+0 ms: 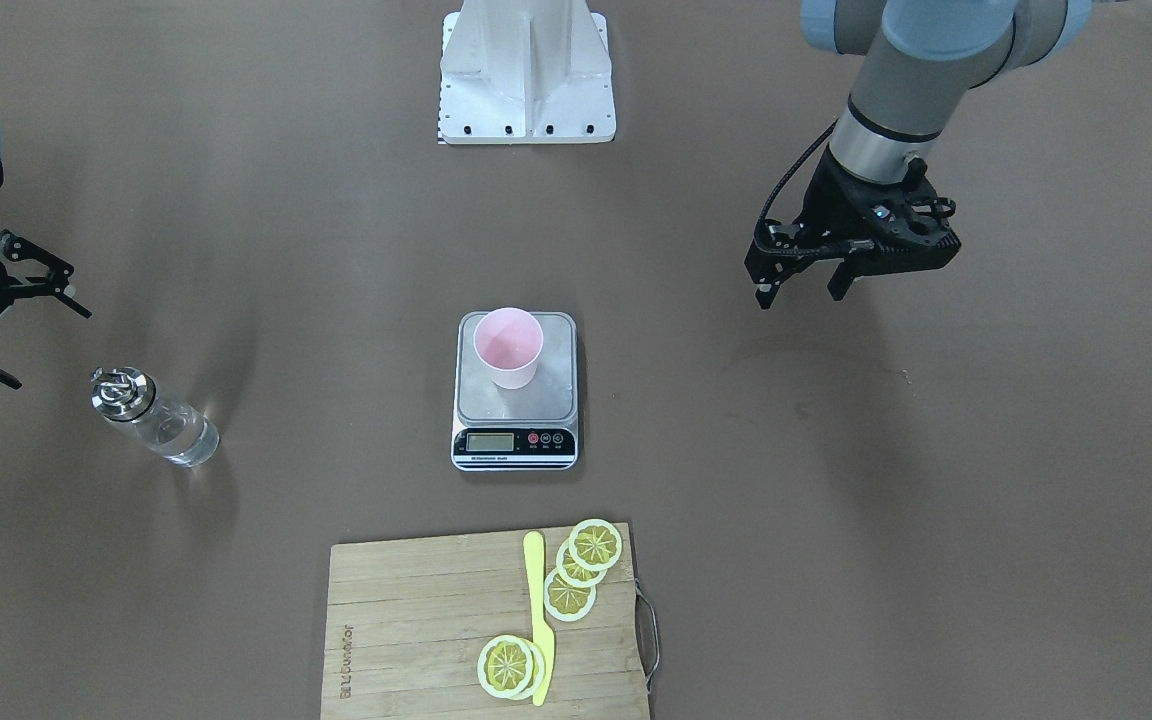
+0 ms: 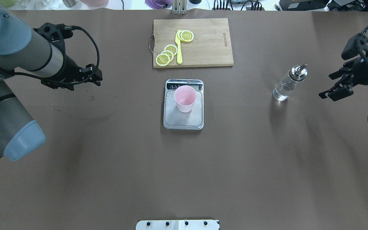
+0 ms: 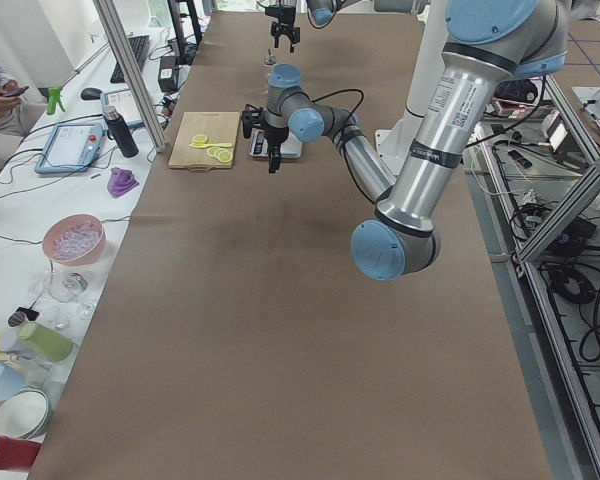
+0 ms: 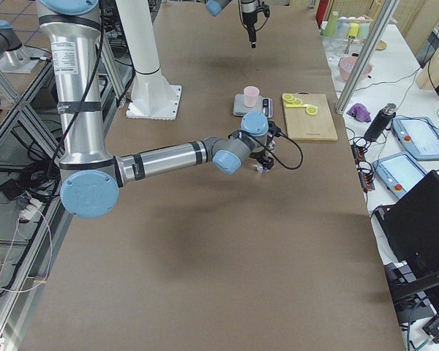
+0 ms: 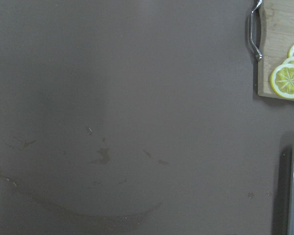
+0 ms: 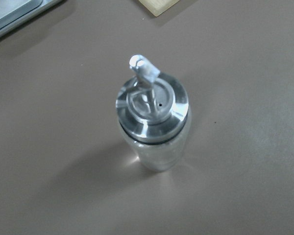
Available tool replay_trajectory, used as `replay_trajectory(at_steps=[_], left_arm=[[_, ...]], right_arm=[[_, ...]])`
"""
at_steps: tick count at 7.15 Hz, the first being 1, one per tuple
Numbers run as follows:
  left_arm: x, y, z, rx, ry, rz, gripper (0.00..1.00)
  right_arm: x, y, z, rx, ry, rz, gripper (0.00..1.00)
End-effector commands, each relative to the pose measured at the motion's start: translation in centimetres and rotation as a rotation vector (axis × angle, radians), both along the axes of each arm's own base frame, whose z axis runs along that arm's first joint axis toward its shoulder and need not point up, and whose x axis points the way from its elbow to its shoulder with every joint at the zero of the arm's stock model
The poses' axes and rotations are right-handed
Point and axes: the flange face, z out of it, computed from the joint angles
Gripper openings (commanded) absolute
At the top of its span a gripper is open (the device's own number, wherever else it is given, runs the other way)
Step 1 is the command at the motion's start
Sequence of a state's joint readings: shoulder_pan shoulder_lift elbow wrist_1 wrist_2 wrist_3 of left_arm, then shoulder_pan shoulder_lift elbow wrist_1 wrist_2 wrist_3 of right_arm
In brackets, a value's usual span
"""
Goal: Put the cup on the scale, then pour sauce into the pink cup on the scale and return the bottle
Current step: 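Move the right gripper down to the glass sauce dispenser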
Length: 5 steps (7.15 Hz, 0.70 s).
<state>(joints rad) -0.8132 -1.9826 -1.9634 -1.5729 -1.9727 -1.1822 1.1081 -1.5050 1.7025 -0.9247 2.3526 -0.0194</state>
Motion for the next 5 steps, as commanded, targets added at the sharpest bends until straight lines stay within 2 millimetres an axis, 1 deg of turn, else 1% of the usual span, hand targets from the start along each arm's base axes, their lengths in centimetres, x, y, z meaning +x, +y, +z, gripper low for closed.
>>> replay_trajectory(at_steps=[1, 2, 3, 4, 5], left_arm=[[-1.3, -0.8, 0.2, -0.002, -0.003, -0.025, 0.94], [-2.0, -1.2, 0.5, 0.018, -0.016, -0.016, 0.97], [-3.4, -1.4, 2.2, 0.053, -0.056, 0.016, 0.97], [-4.0, -1.7, 2.3, 0.065, -0.062, 0.018, 0.97], [-4.0, -1.8, 2.4, 0.063, -0.064, 0.016, 0.97]], right_arm=[[-0.4, -0.2, 1.7, 0.03, 0.012, 0.026, 0.95], [-0.7, -0.3, 1.3, 0.036, 0.006, 0.021, 0.97], [-1.3, -0.1, 1.2, 0.043, 0.003, 0.01, 0.9], [-2.0, 0.2, 1.7, 0.06, -0.007, -0.005, 0.92], [-2.8, 0.6, 2.1, 0.108, -0.04, -0.02, 0.99]])
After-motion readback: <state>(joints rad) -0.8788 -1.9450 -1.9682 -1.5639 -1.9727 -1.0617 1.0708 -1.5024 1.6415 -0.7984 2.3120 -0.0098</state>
